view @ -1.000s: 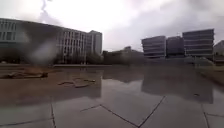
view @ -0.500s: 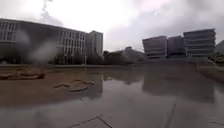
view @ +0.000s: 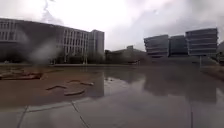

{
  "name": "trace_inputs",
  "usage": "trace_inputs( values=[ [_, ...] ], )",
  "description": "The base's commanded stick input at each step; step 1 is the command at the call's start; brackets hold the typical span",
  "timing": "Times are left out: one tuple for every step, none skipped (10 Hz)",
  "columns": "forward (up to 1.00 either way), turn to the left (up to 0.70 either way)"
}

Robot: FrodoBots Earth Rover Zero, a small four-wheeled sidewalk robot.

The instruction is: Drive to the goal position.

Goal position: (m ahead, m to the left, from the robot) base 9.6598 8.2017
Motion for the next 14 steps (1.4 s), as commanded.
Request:
trace_inputs(
  values=[
    [0.70,-0.12],
    [0.70,-0.05],
    [0.70,-0.02],
    [0.70,0.00],
    [0.70,0.00],
    [0.70,0.00],
    [0.70,-0.01],
    [0.70,-0.13],
    [0.70,-0.35],
    [0.70,-0.32],
    [0.70,-0.15],
    [0.70,0.00],
    [0.70,0.00],
    [0.70,0.00]
  ],
)
